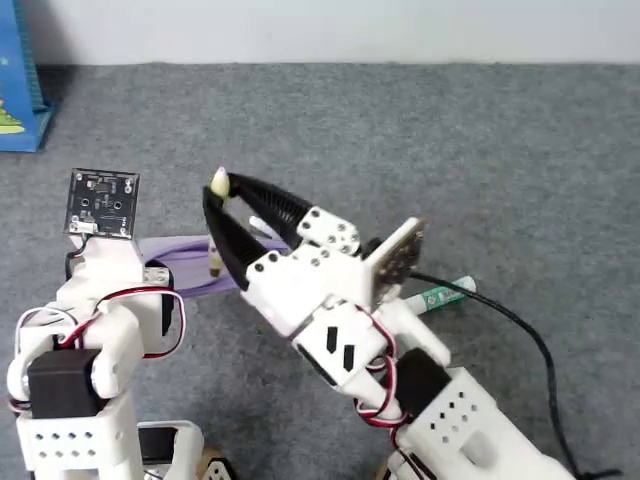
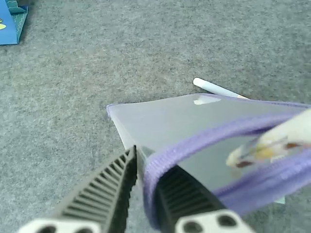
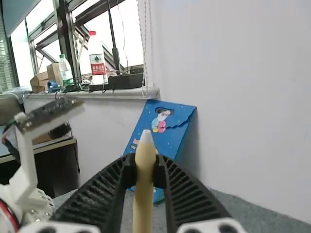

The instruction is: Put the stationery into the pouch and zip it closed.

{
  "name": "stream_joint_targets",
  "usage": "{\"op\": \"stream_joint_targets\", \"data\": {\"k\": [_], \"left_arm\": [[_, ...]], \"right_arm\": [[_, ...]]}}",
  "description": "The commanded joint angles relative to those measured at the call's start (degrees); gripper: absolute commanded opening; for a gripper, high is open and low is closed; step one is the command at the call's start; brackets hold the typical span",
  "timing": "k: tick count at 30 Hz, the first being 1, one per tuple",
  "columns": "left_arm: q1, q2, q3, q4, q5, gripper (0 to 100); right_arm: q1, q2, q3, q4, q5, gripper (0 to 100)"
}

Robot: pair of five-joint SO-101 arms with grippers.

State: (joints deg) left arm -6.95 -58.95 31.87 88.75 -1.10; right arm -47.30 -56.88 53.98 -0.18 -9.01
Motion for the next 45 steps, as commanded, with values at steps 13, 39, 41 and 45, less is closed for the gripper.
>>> {"op": "stream_joint_targets", "data": {"k": [13,39,41,45], "left_arm": [[0.1,1.1,-2.0,0.3,0.6,1],[0.1,1.0,-2.0,1.0,0.6,1],[0.1,1.0,-2.0,1.0,0.6,1],[0.1,1.0,-2.0,1.0,0.6,1]], "right_arm": [[2.5,-5.5,-4.7,16.0,-0.4,19.2],[49.2,20.6,-7.8,59.5,-10.6,16.9],[50.1,24.8,-7.8,57.2,-11.4,16.9],[50.8,32.1,-7.9,53.8,-13.5,16.9]]}}
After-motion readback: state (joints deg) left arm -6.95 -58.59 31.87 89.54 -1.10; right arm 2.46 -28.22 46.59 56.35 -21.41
